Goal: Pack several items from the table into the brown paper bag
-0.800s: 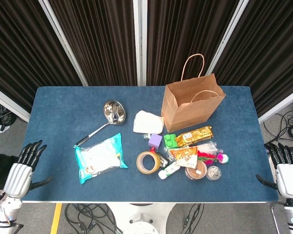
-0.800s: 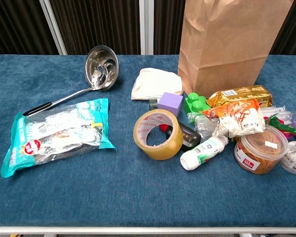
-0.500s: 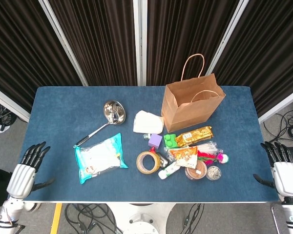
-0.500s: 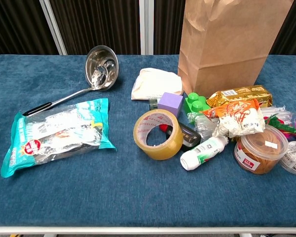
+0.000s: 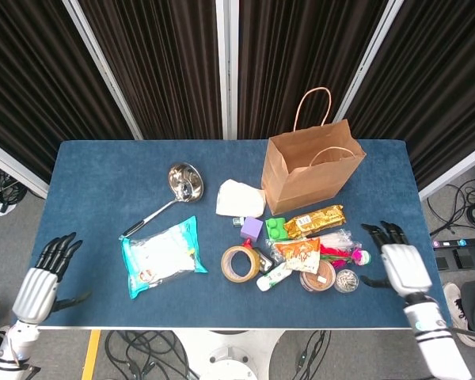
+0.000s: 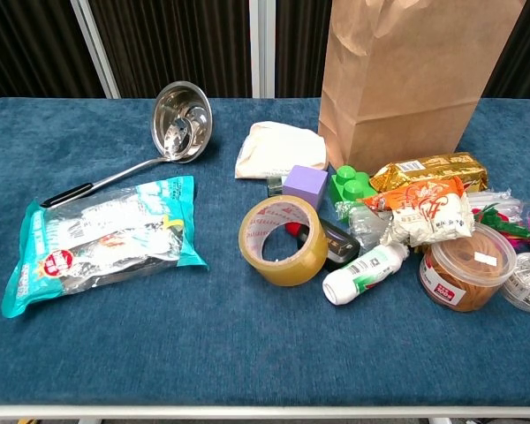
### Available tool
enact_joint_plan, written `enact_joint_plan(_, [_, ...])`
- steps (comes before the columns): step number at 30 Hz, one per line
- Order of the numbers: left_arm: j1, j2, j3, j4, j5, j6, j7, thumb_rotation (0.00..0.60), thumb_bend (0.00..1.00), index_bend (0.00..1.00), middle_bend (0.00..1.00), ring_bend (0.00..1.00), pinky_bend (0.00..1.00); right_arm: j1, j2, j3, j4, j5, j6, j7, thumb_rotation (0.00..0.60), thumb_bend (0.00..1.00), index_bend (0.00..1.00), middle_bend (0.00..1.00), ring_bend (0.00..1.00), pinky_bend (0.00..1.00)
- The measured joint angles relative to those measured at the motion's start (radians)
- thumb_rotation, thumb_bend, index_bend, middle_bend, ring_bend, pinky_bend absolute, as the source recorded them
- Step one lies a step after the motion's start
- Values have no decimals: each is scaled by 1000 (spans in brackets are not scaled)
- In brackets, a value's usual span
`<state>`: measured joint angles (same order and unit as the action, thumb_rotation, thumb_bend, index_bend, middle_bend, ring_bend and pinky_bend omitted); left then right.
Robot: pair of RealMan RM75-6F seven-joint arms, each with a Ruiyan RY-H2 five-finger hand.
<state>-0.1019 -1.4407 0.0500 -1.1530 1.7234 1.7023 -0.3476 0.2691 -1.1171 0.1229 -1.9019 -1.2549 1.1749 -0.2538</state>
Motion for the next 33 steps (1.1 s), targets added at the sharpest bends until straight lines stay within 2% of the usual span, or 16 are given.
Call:
enact_joint_plan(5, [10,8,-5,28,-4,27,-54,600,59,88,109,0,95,106,-136,39,-37,212,-9,-273,600,0,112,153,0,0])
enact_joint_plan(8, [13,9,-8,47,-9,33,-83,600,58,87,109,0,95,176,-240,62,-49,336,4,-400,600,0,112,150,0,0])
enact_joint_plan(11, [16,8,-10,67,-13,39,-106,600,58,87,109,1,95,235,-330,76,-59,399,34,-481,600,0,112,151,0,0])
enact_joint_plan(20, [20,6,-18,110,-33,43,-171,600,58,87,109,0,95,329,-460,86,-54,501,126,-626,600,0,112,145,0,0])
enact_joint_plan(29, [24,-12,-20,155,-48,32,-217,600,58,87,109,0,95,373,-529,77,21,587,173,-694,600,0,112,151,0,0])
enact_joint_plan(33, [23,-19,-21,168,-50,31,-229,600,58,87,109,0,95,388,-552,73,51,616,184,-715,600,0,131,191,31,0])
